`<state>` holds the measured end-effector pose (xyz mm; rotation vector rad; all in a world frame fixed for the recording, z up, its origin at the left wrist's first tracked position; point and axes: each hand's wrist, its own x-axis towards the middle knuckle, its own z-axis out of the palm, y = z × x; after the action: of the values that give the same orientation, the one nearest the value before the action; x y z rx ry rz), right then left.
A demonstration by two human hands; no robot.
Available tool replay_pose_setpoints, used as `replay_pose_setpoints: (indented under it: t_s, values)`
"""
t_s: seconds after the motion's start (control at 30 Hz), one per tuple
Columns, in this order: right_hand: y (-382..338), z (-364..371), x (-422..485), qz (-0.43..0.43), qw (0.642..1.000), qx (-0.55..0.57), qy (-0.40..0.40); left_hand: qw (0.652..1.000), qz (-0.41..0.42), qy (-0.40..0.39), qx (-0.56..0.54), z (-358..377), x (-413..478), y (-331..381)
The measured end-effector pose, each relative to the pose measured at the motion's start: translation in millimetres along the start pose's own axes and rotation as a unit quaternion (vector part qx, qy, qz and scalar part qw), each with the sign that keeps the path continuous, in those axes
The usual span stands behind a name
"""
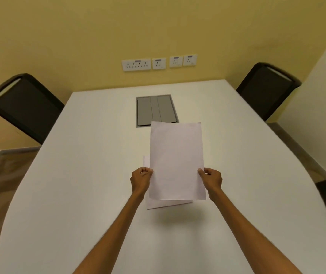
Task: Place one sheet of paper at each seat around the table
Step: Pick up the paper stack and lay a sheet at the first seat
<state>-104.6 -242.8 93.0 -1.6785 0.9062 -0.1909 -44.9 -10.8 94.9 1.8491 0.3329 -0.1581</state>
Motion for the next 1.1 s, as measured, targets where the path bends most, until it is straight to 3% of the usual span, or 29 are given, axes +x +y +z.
replay_pose_setpoints:
  t_s: [0.43, 0.8, 1.1]
  values:
    - [6.8, -133.7, -128.3, -0.058, 0.987, 0.084, 0.122, 0.981, 0.126, -0.126, -0.068, 9.5, -122.2, 35.1]
    - [35.7, -233.6, -192.9, -0.072, 0.968, 0.12, 0.208, 0.959, 0.134, -0.219, -0.121, 52.0, -217.3, 57.0]
    - [62.8, -312.6, -206.9, -0.068, 0.965, 0.132, 0.215, 0.944, 0.136, -0.269, -0.134, 94.2, -281.5, 67.1]
